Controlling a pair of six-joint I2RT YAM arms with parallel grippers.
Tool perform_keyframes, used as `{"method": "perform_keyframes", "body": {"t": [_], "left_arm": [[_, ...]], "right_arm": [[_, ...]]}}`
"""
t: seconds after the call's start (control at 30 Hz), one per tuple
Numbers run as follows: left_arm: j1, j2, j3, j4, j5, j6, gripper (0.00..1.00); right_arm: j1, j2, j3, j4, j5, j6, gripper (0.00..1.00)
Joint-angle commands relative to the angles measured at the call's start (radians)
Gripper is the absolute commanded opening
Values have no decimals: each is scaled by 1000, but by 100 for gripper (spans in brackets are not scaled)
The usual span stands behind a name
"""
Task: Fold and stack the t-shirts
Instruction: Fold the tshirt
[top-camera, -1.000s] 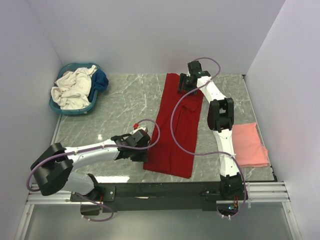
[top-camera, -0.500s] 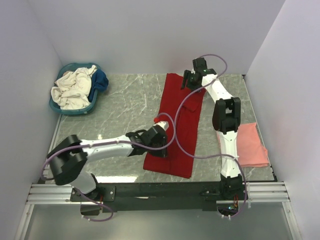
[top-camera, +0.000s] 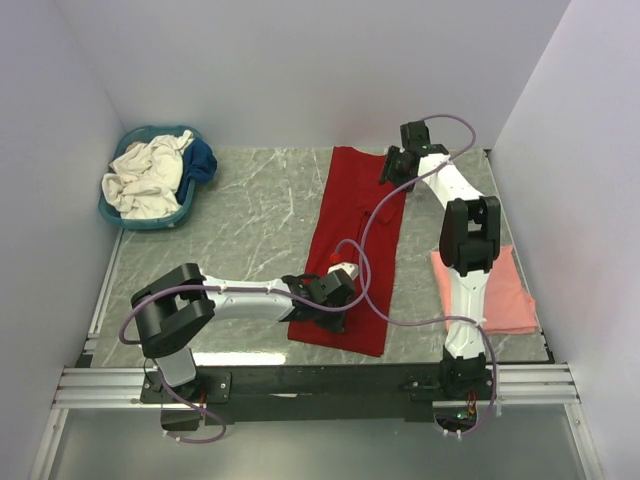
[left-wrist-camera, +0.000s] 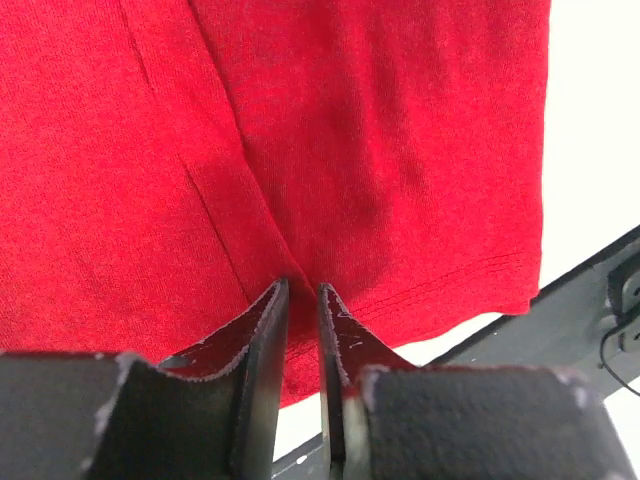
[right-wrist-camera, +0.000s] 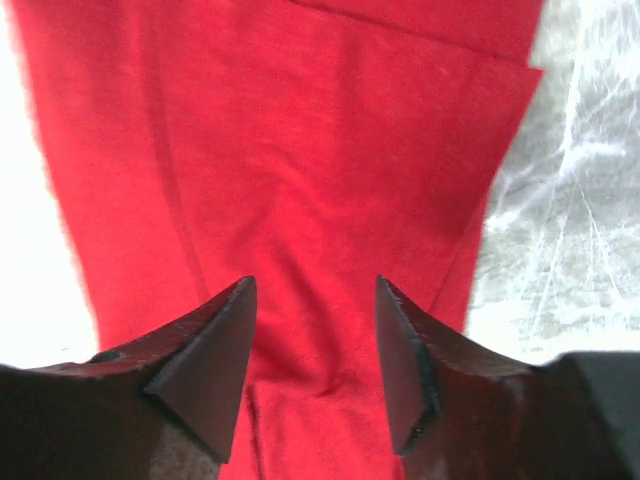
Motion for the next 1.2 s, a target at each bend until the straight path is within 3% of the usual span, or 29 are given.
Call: {"method": "perform_keyframes", "body": {"t": [0.0, 0.23, 0.5, 1.17], "left_arm": [[-35, 15, 19, -42, -30, 33, 23], [-39, -1, -12, -93, -25, 48, 22], [-39, -30, -70, -111, -5, 59, 22], [-39, -67, -68, -82, 36, 70, 22]], "right_arm": [[-12, 77, 60, -44, 31, -1, 56], [-32, 200, 200, -131, 68, -23, 53], [-63, 307, 372, -200, -6, -46, 53], [-101, 372, 456, -204, -133, -36, 54]]}}
